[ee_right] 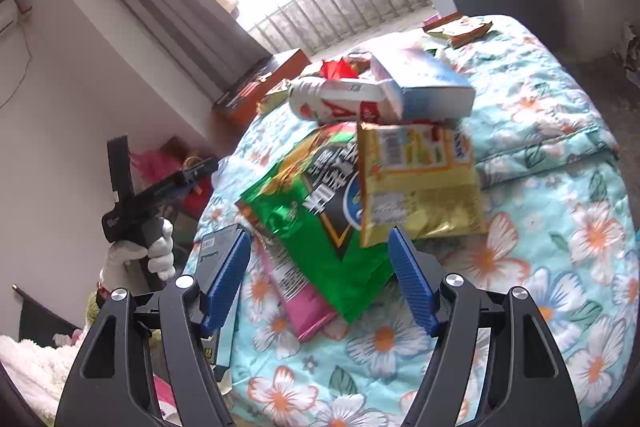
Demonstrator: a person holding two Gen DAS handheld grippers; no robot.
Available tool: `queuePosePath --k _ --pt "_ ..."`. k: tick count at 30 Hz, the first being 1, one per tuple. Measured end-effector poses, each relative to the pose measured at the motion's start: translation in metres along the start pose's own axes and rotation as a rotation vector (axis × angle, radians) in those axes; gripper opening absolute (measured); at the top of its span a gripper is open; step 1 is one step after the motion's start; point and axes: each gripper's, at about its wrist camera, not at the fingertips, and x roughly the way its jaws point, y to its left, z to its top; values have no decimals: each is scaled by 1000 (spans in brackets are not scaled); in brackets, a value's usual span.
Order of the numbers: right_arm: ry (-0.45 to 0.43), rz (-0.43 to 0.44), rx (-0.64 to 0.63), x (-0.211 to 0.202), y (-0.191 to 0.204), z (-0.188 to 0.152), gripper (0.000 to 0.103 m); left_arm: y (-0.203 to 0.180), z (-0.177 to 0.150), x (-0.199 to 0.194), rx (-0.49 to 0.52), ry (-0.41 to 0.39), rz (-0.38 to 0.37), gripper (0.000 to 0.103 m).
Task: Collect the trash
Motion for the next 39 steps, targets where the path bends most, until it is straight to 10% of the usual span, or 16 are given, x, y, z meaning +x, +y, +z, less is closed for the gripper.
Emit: queuePosePath --k 9,17,28,39 --pt "-21 -156 9 20 -30 83 77 -2 4 26 17 21 -9 79" --pt "186 -158 -24 83 -43 146 81 2 6 32 23 39 -34 64" --pt "383 -243 -81 140 -47 161 81 4 6 32 22 38 -61 60" --pt "394 -238 -46 144 -60 172 81 4 9 19 24 1 -68 60"
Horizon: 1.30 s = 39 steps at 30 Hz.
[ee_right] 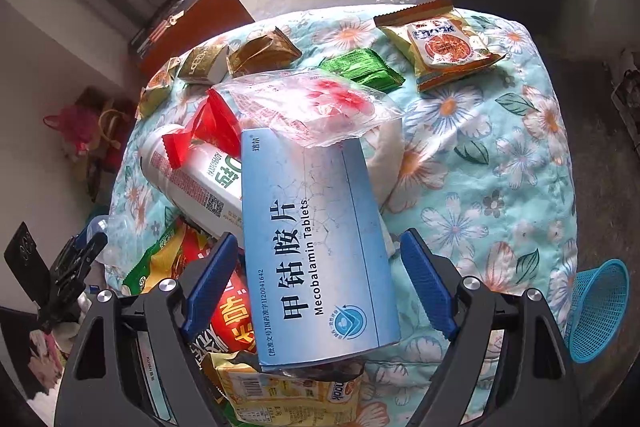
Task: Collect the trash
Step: 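Lift the blue Mecobalamin box with the right gripper while the left gripper grasps the clear plastic lid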
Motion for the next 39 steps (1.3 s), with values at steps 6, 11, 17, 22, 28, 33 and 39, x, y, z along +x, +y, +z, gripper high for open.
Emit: queuePosePath --k 6,11,17,22,28,33,39 --pt "39 -16 -34 12 1 1 81 0 1 -7 -4 -15 -4 60" --pt "25 -25 -50 10 4 -1 73 1 3 -13 -3 -30 -3 60" --pt "12 -52 -77 0 12 -9 72 0 3 -24 -1 -50 -7 60" --pt "-3 -40 -84 -13 14 -18 72 -5 3 -34 4 -62 -9 60" --pt "-13 -4 -56 -27 9 -34 72 -13 2 -52 13 -77 -22 60" --pt "-33 41 -29 -43 4 -52 72 -28 1 -70 37 -95 -36 60" --pt "-65 100 10 -64 -7 -75 72 -54 2 -89 80 -105 -77 60"
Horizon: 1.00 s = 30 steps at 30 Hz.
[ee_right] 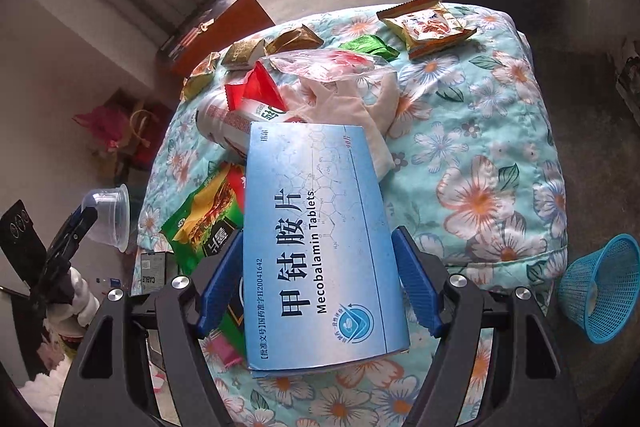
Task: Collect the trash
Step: 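Lift the blue Mecobalamin box with the right gripper while the left gripper grasps the clear plastic lid, then carry the box and lid over the blue wastebasket and open both grippers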
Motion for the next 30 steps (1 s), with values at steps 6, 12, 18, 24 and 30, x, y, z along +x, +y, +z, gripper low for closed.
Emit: queuePosePath --k 6,12,18,24,30 --pt "-61 49 45 -31 -18 -24 72 -44 7 -10 66 -6 -65 60" --pt "-154 69 112 -76 -53 -54 72 -102 17 -9 141 2 -155 60" --pt "-265 49 219 -126 -107 -98 72 -180 29 7 235 40 -276 60" --pt "-358 6 384 -166 -182 -153 72 -283 38 42 350 121 -426 60" --pt "-401 -43 592 -181 -267 -206 72 -406 25 92 468 243 -569 60"
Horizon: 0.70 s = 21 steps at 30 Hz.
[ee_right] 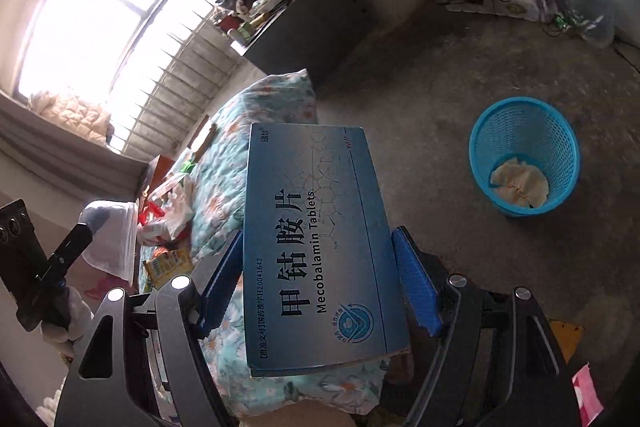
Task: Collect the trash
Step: 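Carry the box and lid over the blue wastebasket and open both grippers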
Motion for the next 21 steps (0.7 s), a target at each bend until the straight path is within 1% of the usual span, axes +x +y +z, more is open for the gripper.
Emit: queuePosePath --k 2,6,9,12,15,16,17,19,21 --pt "-9 -15 72 0 -33 4 72 -22 12 39 25 45 -49 60" --pt "-21 -41 228 6 -103 12 72 -62 27 118 67 137 -110 60" --pt "-32 -57 335 14 -149 23 72 -85 38 173 86 180 -144 60" --pt "-51 -71 422 24 -188 38 72 -101 49 225 81 204 -167 60" --pt "-81 -79 504 37 -228 57 73 -112 58 274 45 204 -182 61" --pt "-90 -81 531 43 -240 63 74 -113 60 291 28 205 -196 65" --pt "-98 -82 553 51 -253 69 79 -114 61 306 8 210 -200 72" --pt "-107 -103 604 63 -277 74 79 -113 60 331 -49 221 -172 73" --pt "-110 -120 633 75 -292 75 79 -109 57 343 -106 242 -169 73"
